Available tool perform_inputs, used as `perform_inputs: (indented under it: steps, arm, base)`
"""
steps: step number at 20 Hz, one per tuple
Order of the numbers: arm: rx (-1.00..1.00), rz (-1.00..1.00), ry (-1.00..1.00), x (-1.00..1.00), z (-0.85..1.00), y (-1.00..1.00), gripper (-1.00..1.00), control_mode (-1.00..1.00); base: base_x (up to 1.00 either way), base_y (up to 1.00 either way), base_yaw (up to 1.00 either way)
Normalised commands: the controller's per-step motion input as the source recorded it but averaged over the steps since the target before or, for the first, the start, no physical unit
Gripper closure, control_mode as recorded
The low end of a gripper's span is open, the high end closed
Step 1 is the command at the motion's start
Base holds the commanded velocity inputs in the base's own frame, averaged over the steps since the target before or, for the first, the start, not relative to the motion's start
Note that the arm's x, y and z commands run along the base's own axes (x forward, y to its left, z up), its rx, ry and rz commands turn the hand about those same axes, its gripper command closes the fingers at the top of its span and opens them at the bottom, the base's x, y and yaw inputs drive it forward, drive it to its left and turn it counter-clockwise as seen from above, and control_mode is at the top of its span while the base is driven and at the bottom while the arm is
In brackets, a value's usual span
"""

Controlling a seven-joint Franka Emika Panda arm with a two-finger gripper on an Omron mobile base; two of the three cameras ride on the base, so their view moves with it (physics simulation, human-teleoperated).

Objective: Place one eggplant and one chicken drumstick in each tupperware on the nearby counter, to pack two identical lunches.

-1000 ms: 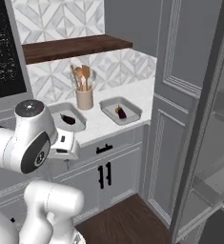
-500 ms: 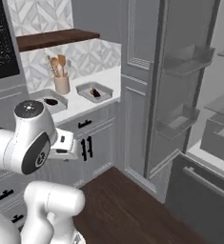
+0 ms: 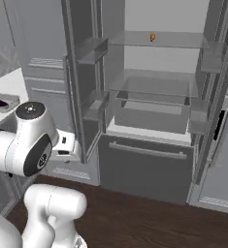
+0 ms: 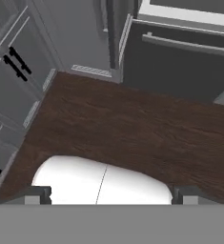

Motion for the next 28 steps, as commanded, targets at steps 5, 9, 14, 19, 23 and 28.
perform_inputs:
  steps: [5, 9, 14, 19, 23, 28]
  arm:
    - [0.00, 0.00, 0.00, 0.00, 0.00, 0.00, -1.00, 1.00]
    - [0.00, 0.00, 0.00, 0.00, 0.00, 0.00, -1.00, 1.00]
    - [0.00, 0.00, 0.00, 0.00, 0.00, 0.00, -1.00, 1.00]
    - [0.00, 0.00, 0.00, 0.00, 0.00, 0.00, -1.00, 1.00]
    - [0.00, 0.00, 0.00, 0.00, 0.00, 0.00, -1.00, 1.00]
    - [0.00, 0.00, 0.00, 0.00, 0.00, 0.00, -1.00, 1.00]
  base:
    - [0.79, -0.24, -0.42]
    - [1.00, -0.26, 0.00]
    - [0.82, -0.50, 0.01]
    - [0.43, -0.44, -0.02]
    - [0.73, -0.17, -0.05]
    - [0.66, -0.28, -0.14]
